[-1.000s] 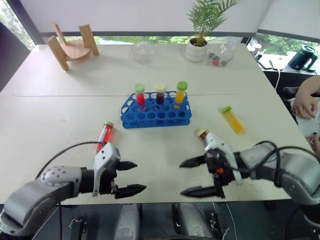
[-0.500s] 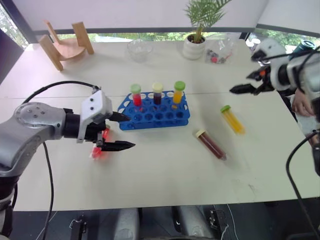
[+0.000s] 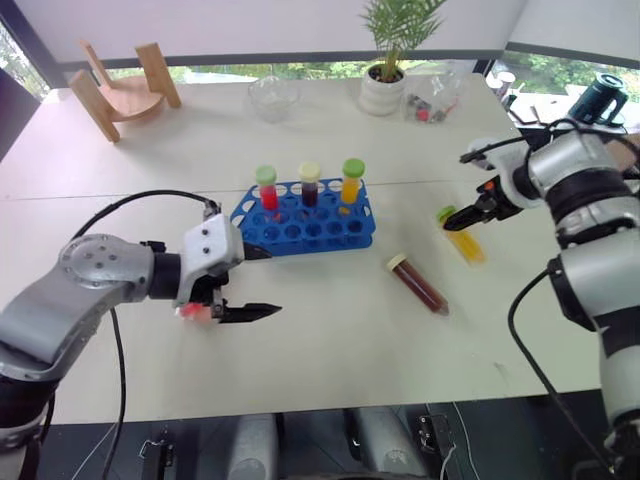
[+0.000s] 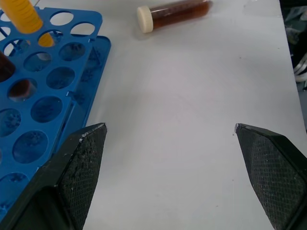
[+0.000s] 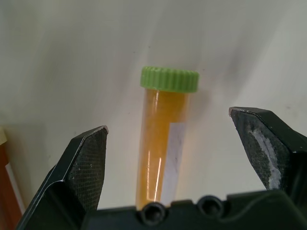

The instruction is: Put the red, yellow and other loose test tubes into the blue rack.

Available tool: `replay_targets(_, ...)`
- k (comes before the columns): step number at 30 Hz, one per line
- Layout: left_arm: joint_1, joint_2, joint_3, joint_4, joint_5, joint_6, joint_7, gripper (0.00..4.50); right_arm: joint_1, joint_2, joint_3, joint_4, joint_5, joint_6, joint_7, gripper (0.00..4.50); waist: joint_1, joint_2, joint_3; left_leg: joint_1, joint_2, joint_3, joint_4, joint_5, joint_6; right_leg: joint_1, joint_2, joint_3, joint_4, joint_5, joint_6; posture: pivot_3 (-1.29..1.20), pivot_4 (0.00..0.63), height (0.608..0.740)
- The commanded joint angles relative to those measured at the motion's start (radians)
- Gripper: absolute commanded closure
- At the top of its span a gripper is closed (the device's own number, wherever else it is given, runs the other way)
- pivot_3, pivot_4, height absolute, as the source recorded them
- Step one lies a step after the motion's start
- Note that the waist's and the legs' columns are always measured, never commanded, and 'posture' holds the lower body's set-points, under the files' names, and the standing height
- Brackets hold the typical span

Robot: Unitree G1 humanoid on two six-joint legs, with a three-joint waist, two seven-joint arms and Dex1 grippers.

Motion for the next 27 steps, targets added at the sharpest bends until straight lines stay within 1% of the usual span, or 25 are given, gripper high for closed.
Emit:
replay_targets(1,0.012,-0.003,0.006,-0.039,0.012,-0.003,0.015,0.10,0.015,0.020,-0.019,0.029,-0.053,-0.053,-0.034,0.00,-0.001,0.000,0.000,0.000,0.000,0.000,0.000,0.000,0.000,0.000,0.000,0.000,0.000,0.000,0.000,0.00,0.150,0.740)
replay_targets(2,0.013,-0.003,0.006,-0.041,0.012,-0.001,0.018,0.10,0.024,0.023,-0.014,0.033,-0.071,-0.075,-0.038,0.00,0.000,0.000,0.000,0.000,0.000,0.000,0.000,0.000,0.000,0.000,0.000,0.000,0.000,0.000,0.000,0.00,0.150,0.740)
replay_targets(3,0.015,-0.002,0.008,-0.041,0.013,-0.002,0.020,0.03,0.037,0.027,-0.006,0.037,-0.090,-0.093,-0.035,0.25,0.001,0.000,0.000,0.000,0.000,0.000,0.000,0.000,0.000,0.000,0.000,0.000,0.000,0.000,0.000,0.00,0.150,0.740)
replay_targets(5,0.016,-0.001,0.020,-0.044,0.008,0.003,0.023,0.00,0.060,0.027,0.006,0.042,-0.125,-0.130,-0.021,0.90,0.000,0.000,0.000,0.000,0.000,-0.001,0.000,0.000,0.000,0.000,0.000,0.000,0.000,0.000,0.000,0.00,0.150,0.740)
replay_targets(6,0.017,0.001,0.028,-0.045,0.003,0.006,0.024,0.00,0.069,0.026,0.007,0.043,-0.138,-0.145,-0.023,1.34,0.000,-0.001,-0.001,0.000,0.000,-0.001,0.000,0.000,0.000,0.001,0.000,0.000,0.000,0.000,0.000,0.00,0.150,0.740)
replay_targets(8,0.018,0.004,0.031,-0.039,0.004,0.005,0.022,0.00,0.082,0.024,0.001,0.044,-0.157,-0.174,-0.034,2.48,0.000,-0.001,-0.001,0.004,0.000,-0.001,0.000,0.000,-0.001,0.004,0.000,0.000,0.000,0.000,0.000,0.00,0.150,0.740)
replay_targets(9,0.018,0.005,0.027,-0.033,0.008,0.003,0.020,0.00,0.083,0.024,-0.007,0.046,-0.159,-0.174,-0.033,2.98,0.001,-0.001,-0.001,0.007,0.000,-0.001,0.000,0.000,0.000,0.007,0.000,0.000,0.000,0.000,0.000,0.00,0.150,0.740)
replay_targets(10,0.017,0.008,0.022,-0.025,0.015,-0.001,0.017,0.00,0.086,0.022,-0.016,0.046,-0.159,-0.177,-0.036,3.41,0.001,-0.002,-0.001,0.009,-0.001,-0.001,0.000,0.000,0.000,0.010,0.000,0.000,0.000,0.000,0.000,0.00,0.150,0.740)
replay_targets(11,0.014,0.011,0.017,-0.018,0.019,-0.002,0.013,0.00,0.088,0.017,-0.034,0.046,-0.149,-0.177,-0.036,3.70,0.001,-0.002,-0.001,0.011,-0.001,-0.001,0.000,0.000,-0.001,0.012,0.000,0.000,0.000,0.000,0.000,0.00,0.150,0.740)
replay_targets(12,0.011,0.012,0.015,-0.013,0.020,-0.001,0.009,0.00,0.089,0.009,-0.054,0.043,-0.140,-0.185,-0.038,3.71,0.002,-0.002,-0.001,0.013,-0.001,-0.001,0.000,0.000,-0.001,0.014,0.000,0.000,0.000,0.000,0.000,0.00,0.150,0.740)
replay_targets(14,0.005,0.021,0.023,0.008,0.018,-0.003,-0.010,0.00,0.079,-0.006,-0.139,0.019,-0.082,-0.234,-0.067,3.71,0.001,-0.002,-0.001,0.018,-0.001,-0.002,0.000,0.000,0.000,0.021,0.000,-0.001,-0.002,0.000,0.000,0.00,0.150,0.740)
replay_targets(15,0.003,0.026,0.026,0.019,0.018,-0.003,-0.019,0.00,0.070,-0.013,-0.174,0.005,-0.063,-0.247,-0.076,3.71,0.000,-0.001,-0.001,0.018,-0.001,-0.002,0.000,0.000,0.000,0.021,0.000,-0.001,-0.002,0.000,0.000,0.00,0.150,0.740)
replay_targets(16,0.005,0.036,0.035,0.034,0.018,-0.008,-0.034,0.00,0.070,-0.023,-0.215,-0.035,-0.032,-0.302,-0.064,3.71,-0.002,-0.001,-0.001,0.018,-0.001,-0.002,0.000,0.000,0.000,0.021,0.000,-0.001,-0.002,0.000,0.000,0.00,0.150,0.740)
replay_targets(18,0.002,0.053,0.066,0.080,0.000,-0.008,-0.066,0.00,0.093,-0.036,-0.329,-0.191,0.073,-0.335,-0.018,3.71,-0.009,0.000,0.000,0.018,-0.001,-0.002,0.000,0.000,0.000,0.020,0.000,-0.001,-0.002,0.000,0.000,0.00,0.150,0.740)
replay_targets(19,0.001,0.061,0.083,0.108,-0.007,-0.012,-0.085,0.00,0.128,-0.034,-0.387,-0.304,0.128,-0.329,-0.016,3.71,-0.016,0.000,0.000,0.018,-0.001,-0.002,-0.001,0.000,0.000,0.019,0.000,-0.001,-0.001,0.000,0.000,0.00,0.150,0.740)
replay_targets(20,-0.008,0.064,0.098,0.143,-0.016,-0.008,-0.096,0.00,0.198,-0.018,-0.473,-0.479,0.215,-0.322,-0.028,3.71,-0.022,0.000,0.000,0.018,0.000,-0.002,-0.002,0.000,0.000,0.019,0.000,-0.001,-0.001,0.000,0.000,0.00,0.150,0.740)
replay_targets(22,-0.035,0.069,0.132,0.233,-0.031,0.001,-0.119,0.00,0.369,0.067,-0.632,-0.878,0.373,-0.229,-0.143,3.71,-0.024,0.000,0.000,0.018,0.001,-0.004,-0.004,0.000,0.000,0.019,0.003,-0.002,0.000,-0.001,-0.001,0.00,0.150,0.740)
replay_targets(24,-0.061,0.083,0.148,0.303,-0.033,0.005,-0.144,0.00,0.509,0.180,-0.722,-1.174,0.474,-0.134,-0.290,3.71,-0.024,0.000,-0.001,0.017,0.004,-0.006,-0.004,-0.001,0.001,0.018,0.005,-0.003,0.002,-0.002,-0.003,0.00,0.150,0.740)
replay_targets(26,-0.088,0.084,0.156,0.347,-0.049,0.026,-0.157,0.00,0.629,0.306,-0.760,-1.362,0.536,-0.102,-0.424,3.71,-0.021,0.000,-0.001,0.016,0.005,-0.008,-0.003,-0.001,0.001,0.015,0.006,-0.004,0.006,-0.004,-0.006,0.00,0.150,0.740)
replay_targets(27,-0.096,0.084,0.155,0.360,-0.051,0.035,-0.162,0.00,0.678,0.365,-0.767,-1.423,0.557,-0.104,-0.484,3.71,-0.016,0.000,-0.001,0.015,0.004,-0.007,-0.003,-0.001,0.001,0.013,0.005,-0.004,0.008,-0.004,-0.006,0.00,0.150,0.740)
